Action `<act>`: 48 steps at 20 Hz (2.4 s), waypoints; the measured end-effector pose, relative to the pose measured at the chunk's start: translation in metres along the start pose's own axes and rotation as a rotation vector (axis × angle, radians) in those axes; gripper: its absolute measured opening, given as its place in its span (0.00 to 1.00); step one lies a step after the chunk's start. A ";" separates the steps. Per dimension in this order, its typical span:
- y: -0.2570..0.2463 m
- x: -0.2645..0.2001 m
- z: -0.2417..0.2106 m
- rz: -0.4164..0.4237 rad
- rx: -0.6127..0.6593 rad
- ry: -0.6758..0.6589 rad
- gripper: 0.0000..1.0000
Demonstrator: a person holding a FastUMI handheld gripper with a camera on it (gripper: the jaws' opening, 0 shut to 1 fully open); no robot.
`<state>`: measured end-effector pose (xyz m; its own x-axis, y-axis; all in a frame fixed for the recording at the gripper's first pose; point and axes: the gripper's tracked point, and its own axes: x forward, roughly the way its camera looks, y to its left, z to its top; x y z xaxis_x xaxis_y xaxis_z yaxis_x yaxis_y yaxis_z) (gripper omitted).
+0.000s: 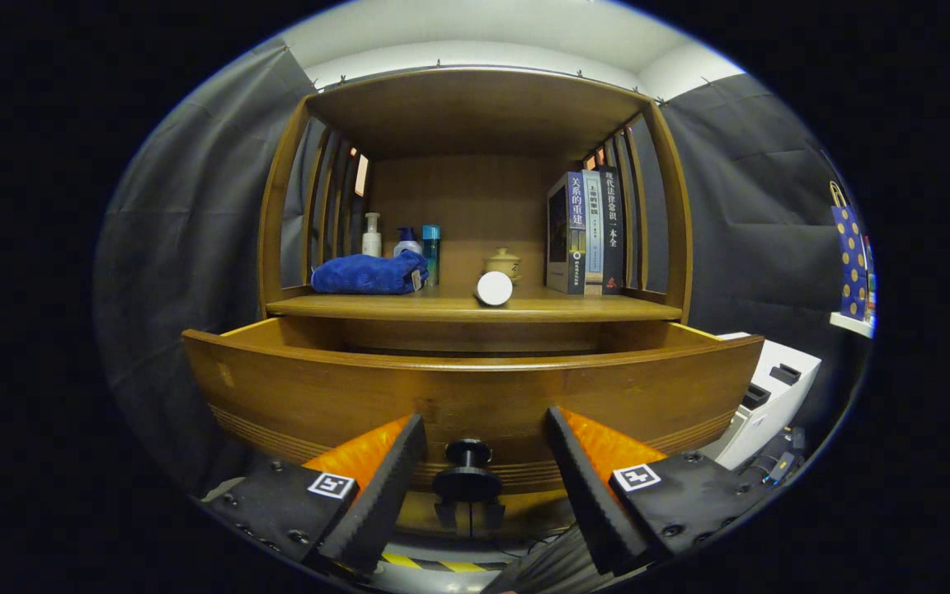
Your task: Pull open the drawer, take out the items inside it, and place them on the countertop above the cabinet.
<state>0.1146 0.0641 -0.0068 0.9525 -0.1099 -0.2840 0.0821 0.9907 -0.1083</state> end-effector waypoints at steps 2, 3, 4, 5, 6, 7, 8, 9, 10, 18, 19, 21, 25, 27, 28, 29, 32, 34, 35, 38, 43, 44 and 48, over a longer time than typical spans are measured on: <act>-0.001 0.012 0.003 -0.003 -0.020 -0.005 0.98; 0.000 0.017 0.004 -0.004 -0.025 -0.008 0.98; -0.001 0.023 0.005 -0.004 -0.030 -0.012 0.98; 0.000 0.029 0.007 -0.004 -0.036 -0.014 0.98; 0.000 0.035 0.007 -0.003 -0.037 -0.013 0.98; 0.000 0.041 0.008 -0.003 -0.036 -0.016 0.98; 0.001 0.045 0.007 -0.003 -0.040 -0.010 0.98; 0.001 0.051 0.007 -0.002 -0.034 -0.006 0.98; 0.001 0.057 0.007 -0.002 -0.029 -0.002 0.98; 0.005 0.078 0.013 -0.005 -0.043 0.010 0.98; 0.006 0.080 0.013 -0.007 -0.042 0.012 0.98; 0.007 0.082 0.012 -0.010 -0.043 0.013 0.98; 0.007 0.097 0.015 -0.012 -0.042 0.022 0.98; 0.006 0.102 0.019 -0.024 -0.054 0.002 0.98; 0.007 0.099 0.019 -0.023 -0.059 0.000 0.98; 0.008 0.100 0.018 -0.024 -0.058 0.002 0.98; 0.020 0.085 0.020 0.018 -0.023 -0.005 0.98; 0.022 0.064 0.037 0.028 -0.023 -0.063 0.98; 0.024 0.049 0.045 0.039 -0.021 -0.076 0.98; 0.033 -0.003 0.073 0.102 0.021 -0.127 0.97; 0.020 -0.084 0.111 0.153 0.056 -0.193 0.97; 0.014 -0.096 0.119 0.149 0.054 -0.215 0.97; 0.003 -0.136 0.142 0.126 0.041 -0.290 0.97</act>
<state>0.0269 0.0930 0.1669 0.9993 0.0353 -0.0087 -0.0357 0.9982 -0.0489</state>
